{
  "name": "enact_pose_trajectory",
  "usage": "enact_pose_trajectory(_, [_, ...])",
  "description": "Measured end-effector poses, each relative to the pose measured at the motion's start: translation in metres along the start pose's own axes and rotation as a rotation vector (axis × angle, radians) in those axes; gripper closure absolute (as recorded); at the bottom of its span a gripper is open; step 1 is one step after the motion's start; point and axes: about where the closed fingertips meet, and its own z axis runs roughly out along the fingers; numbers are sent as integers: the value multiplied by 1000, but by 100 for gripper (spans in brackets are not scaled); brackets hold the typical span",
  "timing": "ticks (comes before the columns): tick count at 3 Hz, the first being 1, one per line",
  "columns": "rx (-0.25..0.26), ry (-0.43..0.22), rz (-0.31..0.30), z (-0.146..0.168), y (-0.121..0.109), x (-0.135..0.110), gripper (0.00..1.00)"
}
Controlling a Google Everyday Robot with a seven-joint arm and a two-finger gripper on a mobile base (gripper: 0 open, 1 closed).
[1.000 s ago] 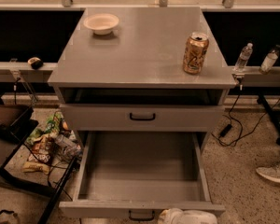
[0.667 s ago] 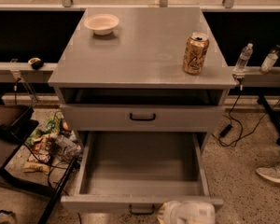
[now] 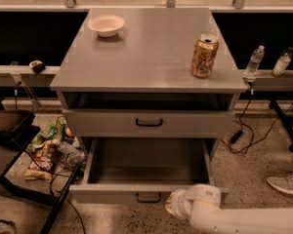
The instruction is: Close middle drawer
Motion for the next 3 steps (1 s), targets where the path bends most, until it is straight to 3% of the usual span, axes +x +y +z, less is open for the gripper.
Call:
enact_pose_trajectory(1, [2, 0, -3, 3, -7, 0, 100])
enact_pose_trajectory(3, [30, 21, -18, 31, -96, 6, 100])
